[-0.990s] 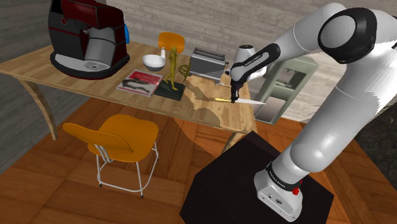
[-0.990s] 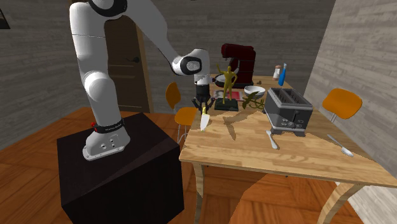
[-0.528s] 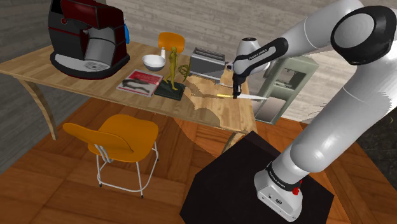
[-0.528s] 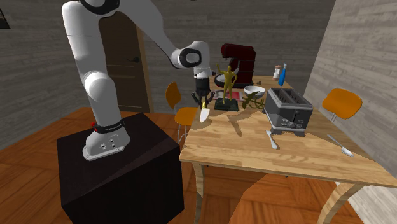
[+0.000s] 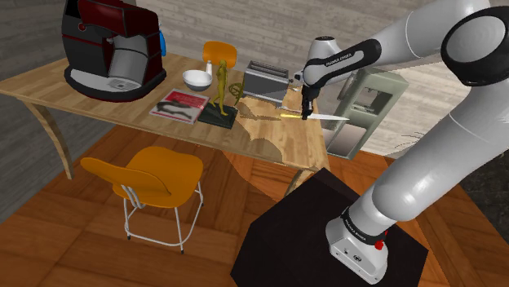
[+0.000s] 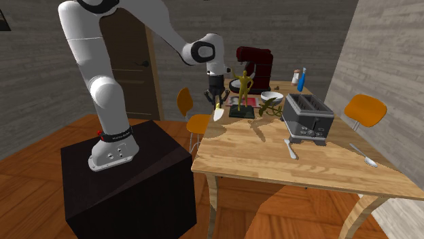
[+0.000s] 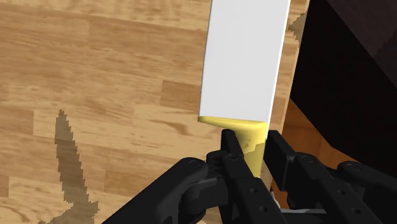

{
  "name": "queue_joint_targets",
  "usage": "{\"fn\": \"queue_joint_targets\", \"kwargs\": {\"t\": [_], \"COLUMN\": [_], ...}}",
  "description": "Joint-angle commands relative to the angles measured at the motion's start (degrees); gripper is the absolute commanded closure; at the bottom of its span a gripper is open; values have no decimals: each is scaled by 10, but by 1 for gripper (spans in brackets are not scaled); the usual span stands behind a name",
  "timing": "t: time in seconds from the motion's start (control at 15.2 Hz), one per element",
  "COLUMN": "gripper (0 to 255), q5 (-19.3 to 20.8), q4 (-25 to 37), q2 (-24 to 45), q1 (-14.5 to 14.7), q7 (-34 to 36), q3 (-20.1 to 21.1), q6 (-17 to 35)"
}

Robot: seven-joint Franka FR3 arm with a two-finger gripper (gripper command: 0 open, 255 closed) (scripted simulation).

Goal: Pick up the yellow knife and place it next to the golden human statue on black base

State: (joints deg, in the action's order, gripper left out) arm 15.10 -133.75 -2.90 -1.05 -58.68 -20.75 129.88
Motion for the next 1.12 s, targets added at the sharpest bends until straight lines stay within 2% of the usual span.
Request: {"fn": "queue_joint_targets", "kwargs": {"t": [0.0,1.06], "gripper": [255,255], "q5": [0,1], "q4": [10,80], "q2": [-8,-66], "q1": [0,4], "q7": [-2,-14], "q3": [1,10], "q6": [-18,-144]}}
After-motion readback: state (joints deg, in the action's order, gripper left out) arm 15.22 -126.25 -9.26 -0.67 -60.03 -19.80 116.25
